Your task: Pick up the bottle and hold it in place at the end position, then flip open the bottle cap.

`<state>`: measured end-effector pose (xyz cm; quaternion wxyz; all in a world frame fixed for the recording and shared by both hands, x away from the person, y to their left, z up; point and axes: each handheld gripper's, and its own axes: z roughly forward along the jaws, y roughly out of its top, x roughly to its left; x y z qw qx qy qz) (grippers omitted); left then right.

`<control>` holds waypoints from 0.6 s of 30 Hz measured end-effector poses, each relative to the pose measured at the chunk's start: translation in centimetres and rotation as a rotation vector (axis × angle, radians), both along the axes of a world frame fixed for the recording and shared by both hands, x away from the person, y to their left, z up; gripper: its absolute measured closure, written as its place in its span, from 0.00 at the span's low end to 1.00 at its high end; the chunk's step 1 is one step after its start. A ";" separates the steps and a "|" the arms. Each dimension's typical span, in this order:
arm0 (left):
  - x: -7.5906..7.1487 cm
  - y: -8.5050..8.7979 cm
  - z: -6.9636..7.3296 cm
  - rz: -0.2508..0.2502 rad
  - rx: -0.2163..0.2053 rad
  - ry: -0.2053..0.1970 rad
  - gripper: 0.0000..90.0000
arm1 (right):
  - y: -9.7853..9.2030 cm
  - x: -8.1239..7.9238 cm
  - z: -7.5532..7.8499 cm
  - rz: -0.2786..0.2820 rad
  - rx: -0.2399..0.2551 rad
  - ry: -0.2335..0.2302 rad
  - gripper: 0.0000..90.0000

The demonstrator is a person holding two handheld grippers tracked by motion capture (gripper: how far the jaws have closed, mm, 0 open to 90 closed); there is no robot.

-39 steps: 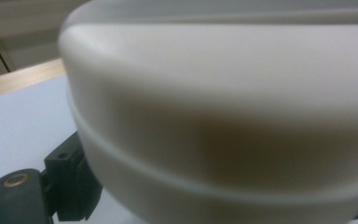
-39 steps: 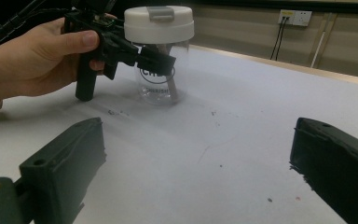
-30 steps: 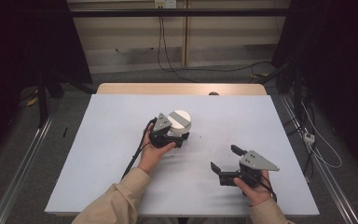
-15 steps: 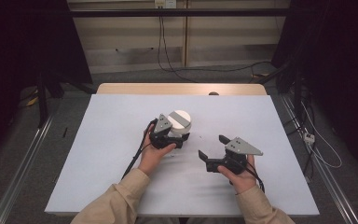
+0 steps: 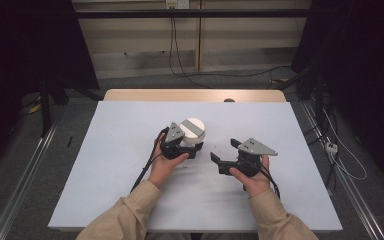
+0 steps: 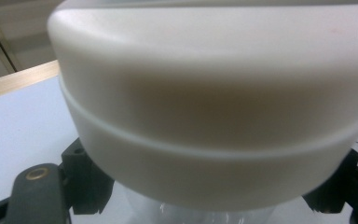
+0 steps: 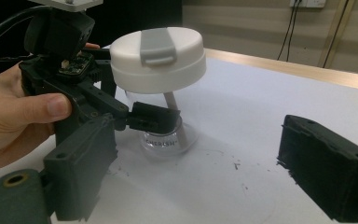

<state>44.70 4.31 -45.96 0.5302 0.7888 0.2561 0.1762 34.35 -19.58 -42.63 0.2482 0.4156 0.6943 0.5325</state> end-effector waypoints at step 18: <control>0.0 0.0 0.0 0.001 -0.001 0.002 0.21 | 0.8 1.5 0.7 0.027 -0.006 0.026 0.29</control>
